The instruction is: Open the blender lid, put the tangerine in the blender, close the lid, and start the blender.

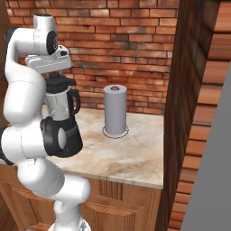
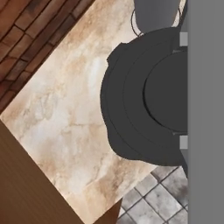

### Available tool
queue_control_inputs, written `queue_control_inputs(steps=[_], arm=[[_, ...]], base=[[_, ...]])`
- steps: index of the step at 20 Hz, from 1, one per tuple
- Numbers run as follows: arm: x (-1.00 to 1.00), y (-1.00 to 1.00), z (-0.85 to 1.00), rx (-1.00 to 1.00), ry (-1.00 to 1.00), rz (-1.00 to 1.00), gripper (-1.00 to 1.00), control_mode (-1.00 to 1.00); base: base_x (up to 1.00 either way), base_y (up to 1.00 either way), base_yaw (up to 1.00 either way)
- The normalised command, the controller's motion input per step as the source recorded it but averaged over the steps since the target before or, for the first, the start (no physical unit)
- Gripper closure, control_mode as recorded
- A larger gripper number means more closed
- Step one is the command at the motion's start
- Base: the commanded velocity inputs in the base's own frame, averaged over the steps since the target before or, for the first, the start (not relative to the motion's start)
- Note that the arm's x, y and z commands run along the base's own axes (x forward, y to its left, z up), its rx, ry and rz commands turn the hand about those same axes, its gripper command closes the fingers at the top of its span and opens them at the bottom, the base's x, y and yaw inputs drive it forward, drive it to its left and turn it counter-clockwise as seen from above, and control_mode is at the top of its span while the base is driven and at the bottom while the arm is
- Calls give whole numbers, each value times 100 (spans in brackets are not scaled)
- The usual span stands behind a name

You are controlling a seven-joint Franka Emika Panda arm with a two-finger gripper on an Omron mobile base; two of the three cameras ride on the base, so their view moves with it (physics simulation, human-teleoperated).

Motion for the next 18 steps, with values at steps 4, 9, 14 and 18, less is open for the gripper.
queue_control_inputs(steps=[4,9,14,18], arm=[[0,-1,-8,0,0,19,100,-100],[-1,-18,-1,0,-1,17,100,-100],[-20,-3,0,-1,0,12,100,-100],[-47,0,-5,0,0,5,100,-100]], base=[[0,0,0],[0,0,0],[0,0,0],[0,0,0]])
